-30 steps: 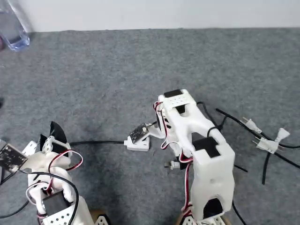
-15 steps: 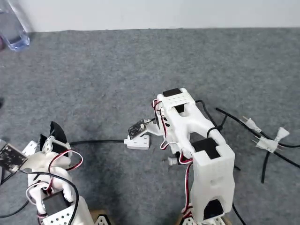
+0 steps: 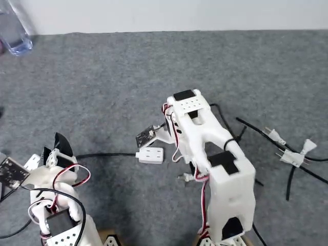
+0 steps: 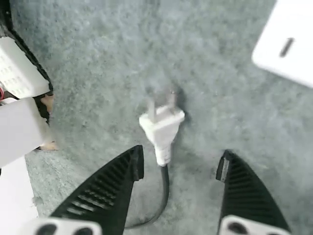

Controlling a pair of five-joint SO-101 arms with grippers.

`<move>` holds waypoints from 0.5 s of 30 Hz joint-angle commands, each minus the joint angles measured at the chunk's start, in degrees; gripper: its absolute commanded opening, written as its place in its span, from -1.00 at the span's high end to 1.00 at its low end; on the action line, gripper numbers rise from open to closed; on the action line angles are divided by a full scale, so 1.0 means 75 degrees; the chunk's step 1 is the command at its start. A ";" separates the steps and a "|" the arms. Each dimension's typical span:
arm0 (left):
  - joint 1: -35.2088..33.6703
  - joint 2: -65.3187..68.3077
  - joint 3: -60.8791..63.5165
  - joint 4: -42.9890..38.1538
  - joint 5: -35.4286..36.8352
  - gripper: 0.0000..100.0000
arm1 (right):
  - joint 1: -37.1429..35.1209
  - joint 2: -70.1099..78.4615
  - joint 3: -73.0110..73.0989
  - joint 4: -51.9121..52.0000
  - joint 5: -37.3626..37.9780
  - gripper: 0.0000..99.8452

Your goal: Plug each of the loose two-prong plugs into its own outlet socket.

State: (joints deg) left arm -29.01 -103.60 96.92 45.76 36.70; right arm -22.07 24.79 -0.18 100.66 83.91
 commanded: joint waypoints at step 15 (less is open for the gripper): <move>-0.0012 -0.0059 -0.0064 0.0023 -0.0059 0.65 | -0.0299 -0.5914 0.6084 -0.2139 -0.1114 1.00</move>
State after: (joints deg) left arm -29.01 -103.60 96.92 45.76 36.70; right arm -24.18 -14.95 39.74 91.87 78.20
